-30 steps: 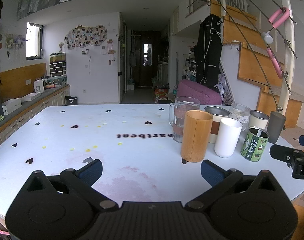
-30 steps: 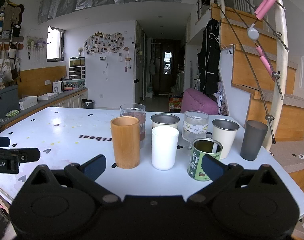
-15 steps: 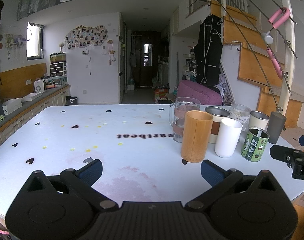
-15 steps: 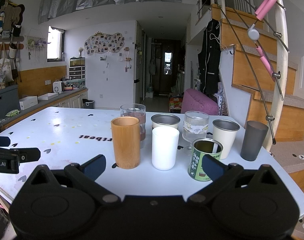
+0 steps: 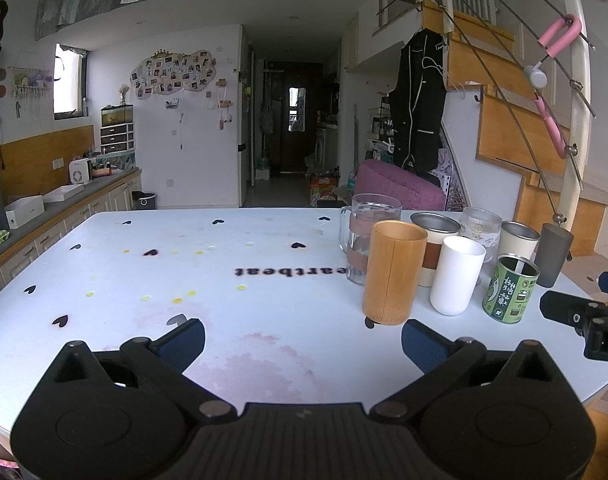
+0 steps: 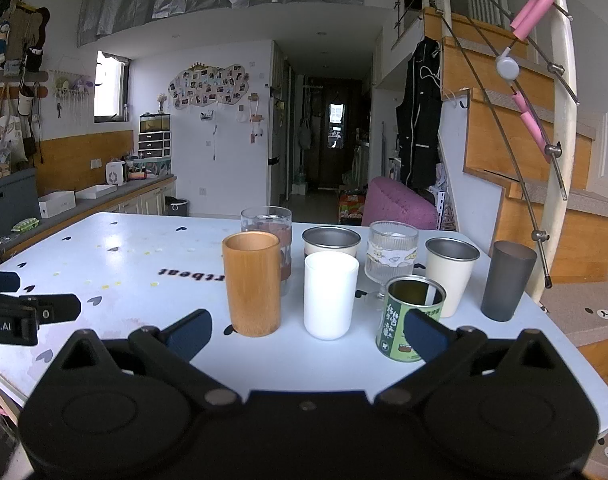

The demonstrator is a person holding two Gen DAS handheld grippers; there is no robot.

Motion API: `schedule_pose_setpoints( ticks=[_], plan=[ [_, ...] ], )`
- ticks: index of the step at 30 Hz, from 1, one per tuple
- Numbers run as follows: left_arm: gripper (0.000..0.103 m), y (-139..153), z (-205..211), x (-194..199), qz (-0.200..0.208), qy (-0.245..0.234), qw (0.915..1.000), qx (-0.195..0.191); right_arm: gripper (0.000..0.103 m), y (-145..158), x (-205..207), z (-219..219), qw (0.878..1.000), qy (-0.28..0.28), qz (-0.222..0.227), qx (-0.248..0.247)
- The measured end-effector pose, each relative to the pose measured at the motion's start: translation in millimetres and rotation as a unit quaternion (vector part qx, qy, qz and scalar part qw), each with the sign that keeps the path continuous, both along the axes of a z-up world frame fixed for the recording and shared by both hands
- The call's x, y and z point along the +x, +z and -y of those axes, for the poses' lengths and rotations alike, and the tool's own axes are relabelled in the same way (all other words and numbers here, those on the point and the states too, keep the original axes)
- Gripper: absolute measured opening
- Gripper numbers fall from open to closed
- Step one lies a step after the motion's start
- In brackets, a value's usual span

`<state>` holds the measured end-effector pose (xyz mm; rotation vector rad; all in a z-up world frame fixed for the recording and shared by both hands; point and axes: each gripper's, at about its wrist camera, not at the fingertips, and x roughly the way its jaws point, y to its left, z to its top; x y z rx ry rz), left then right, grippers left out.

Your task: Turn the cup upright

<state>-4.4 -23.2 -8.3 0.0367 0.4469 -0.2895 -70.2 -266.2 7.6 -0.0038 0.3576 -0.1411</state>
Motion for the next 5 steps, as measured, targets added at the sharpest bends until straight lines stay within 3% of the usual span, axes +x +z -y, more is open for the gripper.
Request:
schedule_pose_setpoints(
  ticks=[5],
  plan=[
    [0.103, 0.0, 0.2, 0.1, 0.0, 0.0, 1.0, 0.001, 0.103, 0.1, 0.0, -0.1, 1.0, 0.0, 0.0, 0.0]
  ],
)
